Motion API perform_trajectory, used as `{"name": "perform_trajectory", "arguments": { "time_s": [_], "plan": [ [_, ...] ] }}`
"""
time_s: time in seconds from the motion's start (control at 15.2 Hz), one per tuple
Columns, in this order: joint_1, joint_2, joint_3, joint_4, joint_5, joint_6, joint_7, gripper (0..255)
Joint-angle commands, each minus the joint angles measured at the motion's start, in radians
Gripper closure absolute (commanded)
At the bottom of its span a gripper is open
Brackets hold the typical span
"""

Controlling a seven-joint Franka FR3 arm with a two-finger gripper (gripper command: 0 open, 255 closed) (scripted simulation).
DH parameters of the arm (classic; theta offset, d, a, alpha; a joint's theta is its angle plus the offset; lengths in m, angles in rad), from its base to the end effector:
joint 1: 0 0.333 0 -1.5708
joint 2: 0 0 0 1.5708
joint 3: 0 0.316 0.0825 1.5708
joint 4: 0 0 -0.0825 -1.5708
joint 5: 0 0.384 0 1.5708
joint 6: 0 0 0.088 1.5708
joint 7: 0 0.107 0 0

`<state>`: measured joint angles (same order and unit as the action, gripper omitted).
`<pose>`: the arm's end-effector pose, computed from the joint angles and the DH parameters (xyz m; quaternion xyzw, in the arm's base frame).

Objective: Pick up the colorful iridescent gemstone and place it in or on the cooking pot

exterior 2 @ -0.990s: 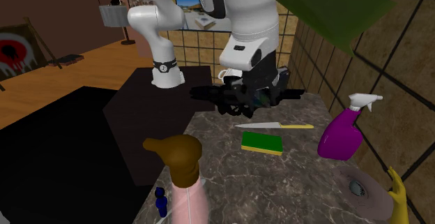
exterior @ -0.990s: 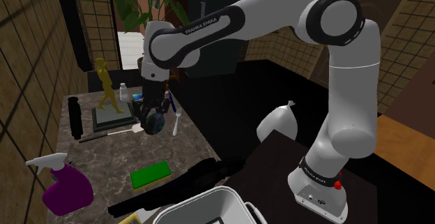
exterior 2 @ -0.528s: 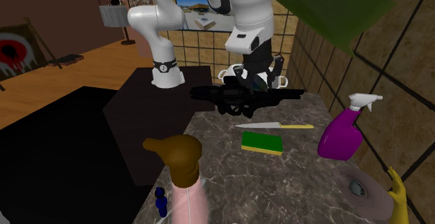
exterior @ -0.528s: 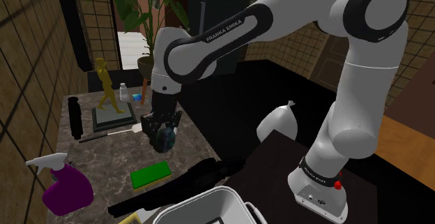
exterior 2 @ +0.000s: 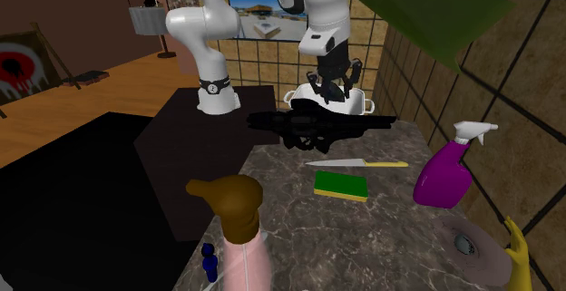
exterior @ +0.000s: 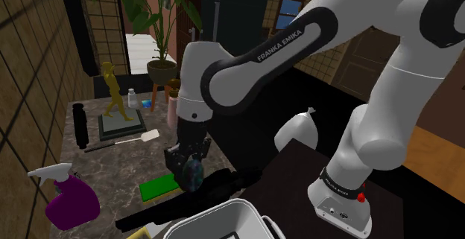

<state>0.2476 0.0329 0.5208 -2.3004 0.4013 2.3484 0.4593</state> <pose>0.3686 0.3639 0.3381 -0.9883 -0.0137 0.0803 0.1286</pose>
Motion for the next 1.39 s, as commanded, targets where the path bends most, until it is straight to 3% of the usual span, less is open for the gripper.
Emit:
{"name": "perform_trajectory", "arguments": {
  "time_s": [0.0,0.79,1.32],
  "plan": [
    [0.023,-0.052,0.024,-0.048,0.038,0.011,0.02,255],
    [0.206,-0.271,0.186,-0.242,0.246,0.082,0.191,255],
    [0.2,-0.153,0.217,-0.274,0.238,0.225,0.175,255]
  ]
}}
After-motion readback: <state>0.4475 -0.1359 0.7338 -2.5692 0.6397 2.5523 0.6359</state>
